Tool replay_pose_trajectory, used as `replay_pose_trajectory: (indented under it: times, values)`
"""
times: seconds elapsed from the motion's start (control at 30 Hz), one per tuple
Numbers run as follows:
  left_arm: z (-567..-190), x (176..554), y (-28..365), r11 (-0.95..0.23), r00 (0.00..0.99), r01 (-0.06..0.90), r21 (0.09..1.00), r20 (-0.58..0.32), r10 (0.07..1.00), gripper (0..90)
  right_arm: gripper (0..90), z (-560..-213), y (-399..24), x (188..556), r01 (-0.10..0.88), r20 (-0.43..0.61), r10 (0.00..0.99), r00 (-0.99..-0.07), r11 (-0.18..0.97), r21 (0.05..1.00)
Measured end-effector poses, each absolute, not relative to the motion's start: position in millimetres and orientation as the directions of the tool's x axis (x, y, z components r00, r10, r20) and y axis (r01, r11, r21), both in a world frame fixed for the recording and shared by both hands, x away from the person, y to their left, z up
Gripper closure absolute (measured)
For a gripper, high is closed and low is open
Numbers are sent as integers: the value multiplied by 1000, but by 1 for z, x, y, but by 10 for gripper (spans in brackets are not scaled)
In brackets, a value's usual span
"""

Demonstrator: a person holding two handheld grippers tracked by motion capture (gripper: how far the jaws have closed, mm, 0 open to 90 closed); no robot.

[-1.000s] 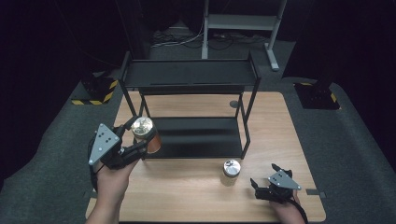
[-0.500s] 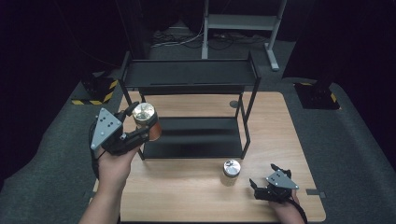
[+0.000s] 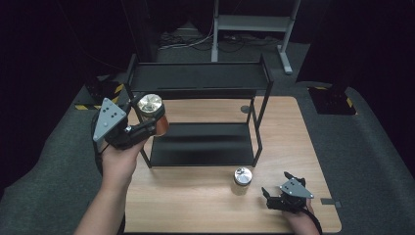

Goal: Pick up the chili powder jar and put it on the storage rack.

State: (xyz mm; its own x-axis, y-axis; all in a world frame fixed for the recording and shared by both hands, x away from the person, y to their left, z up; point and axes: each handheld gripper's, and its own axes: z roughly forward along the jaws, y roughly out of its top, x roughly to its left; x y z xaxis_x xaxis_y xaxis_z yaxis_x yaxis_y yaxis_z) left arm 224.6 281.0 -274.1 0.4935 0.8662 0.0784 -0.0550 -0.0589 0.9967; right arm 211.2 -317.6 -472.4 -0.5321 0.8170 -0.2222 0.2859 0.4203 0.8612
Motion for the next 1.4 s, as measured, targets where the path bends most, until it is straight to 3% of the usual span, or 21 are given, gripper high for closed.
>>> replay_pose_trajectory:
  times: [1.4]
  values:
    - [-229,275,256,-34,457,-109,993,80,886,344,2,-473,-322,212,286,-200,820,-536,399,871]
